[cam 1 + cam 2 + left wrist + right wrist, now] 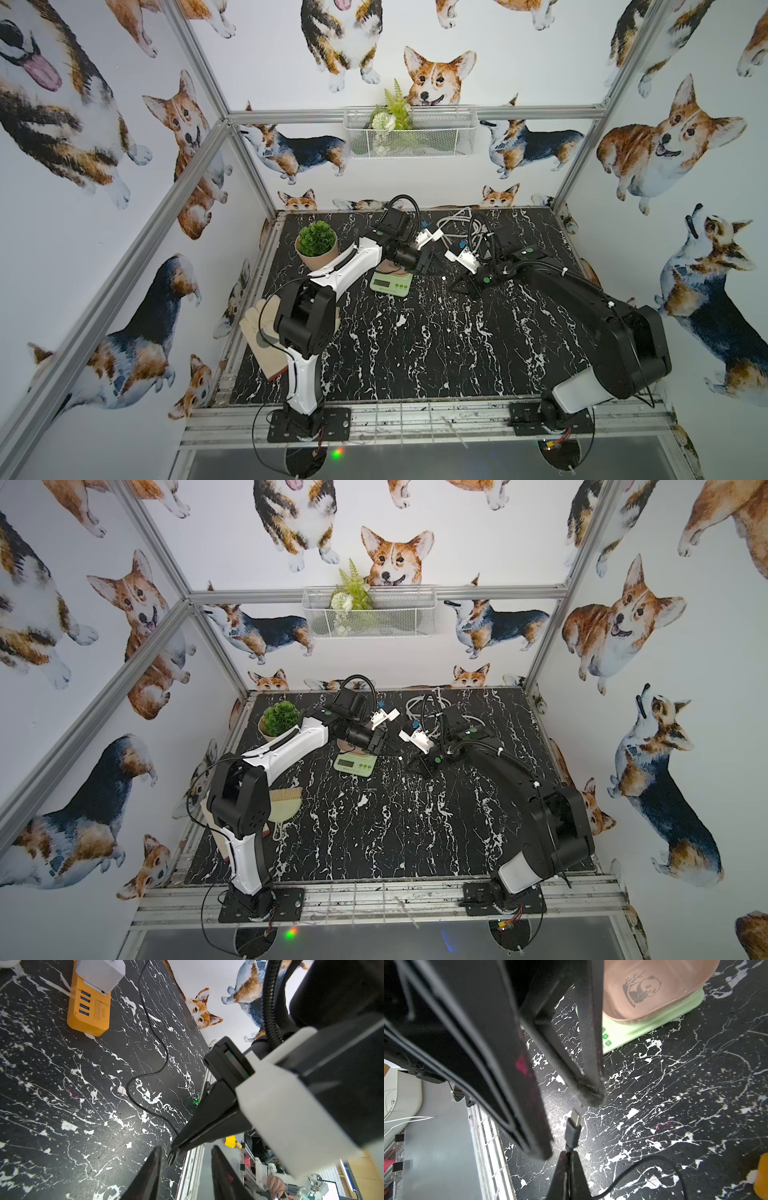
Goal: Charge the electronic scale
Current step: Pick up the charging cable from the center of the board.
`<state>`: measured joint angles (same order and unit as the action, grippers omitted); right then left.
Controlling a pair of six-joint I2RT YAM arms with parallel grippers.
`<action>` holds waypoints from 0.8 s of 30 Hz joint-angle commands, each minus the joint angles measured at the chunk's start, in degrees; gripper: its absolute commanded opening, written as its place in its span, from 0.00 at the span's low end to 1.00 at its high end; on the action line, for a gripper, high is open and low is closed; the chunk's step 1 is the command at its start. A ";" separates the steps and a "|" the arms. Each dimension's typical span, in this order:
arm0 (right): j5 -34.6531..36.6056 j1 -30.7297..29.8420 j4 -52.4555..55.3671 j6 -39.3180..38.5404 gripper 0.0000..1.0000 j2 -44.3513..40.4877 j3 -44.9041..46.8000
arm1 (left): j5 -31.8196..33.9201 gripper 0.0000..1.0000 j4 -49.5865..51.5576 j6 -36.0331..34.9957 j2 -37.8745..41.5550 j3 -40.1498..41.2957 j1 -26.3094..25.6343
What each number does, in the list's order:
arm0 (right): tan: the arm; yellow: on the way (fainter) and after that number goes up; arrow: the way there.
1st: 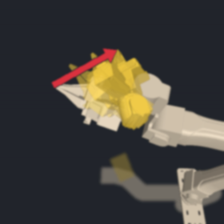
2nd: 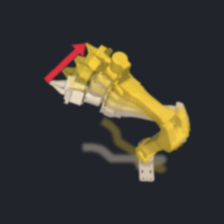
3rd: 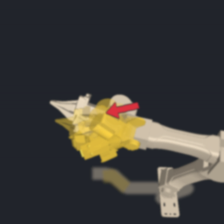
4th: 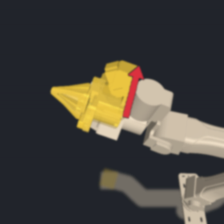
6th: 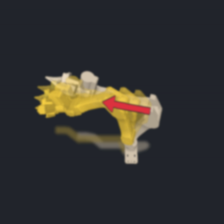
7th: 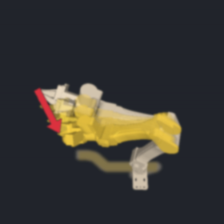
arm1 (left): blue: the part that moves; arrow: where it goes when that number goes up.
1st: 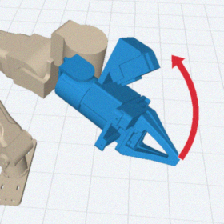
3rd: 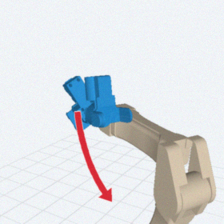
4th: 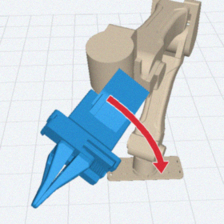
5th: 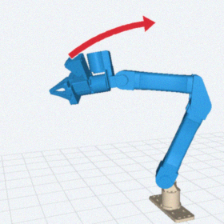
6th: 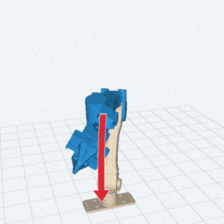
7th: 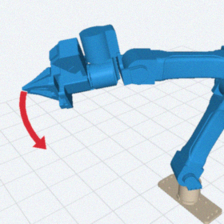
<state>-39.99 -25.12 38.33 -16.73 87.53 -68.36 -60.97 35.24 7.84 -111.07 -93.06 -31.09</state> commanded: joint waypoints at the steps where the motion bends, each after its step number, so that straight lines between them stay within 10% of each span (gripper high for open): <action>1: -2.08 -0.08 1.71 -2.27 0.00 -0.20 -0.38 | 0.55 0.42 7.33 -7.19 -0.17 -1.21 -0.02; 24: -3.42 -0.02 4.56 -2.87 0.00 1.23 -1.91 | -1.08 0.26 12.48 -12.23 -2.06 -4.40 -1.15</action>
<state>-42.17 -25.12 41.36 -17.80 88.77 -69.82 -60.71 46.54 -2.74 -112.95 -96.73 -32.23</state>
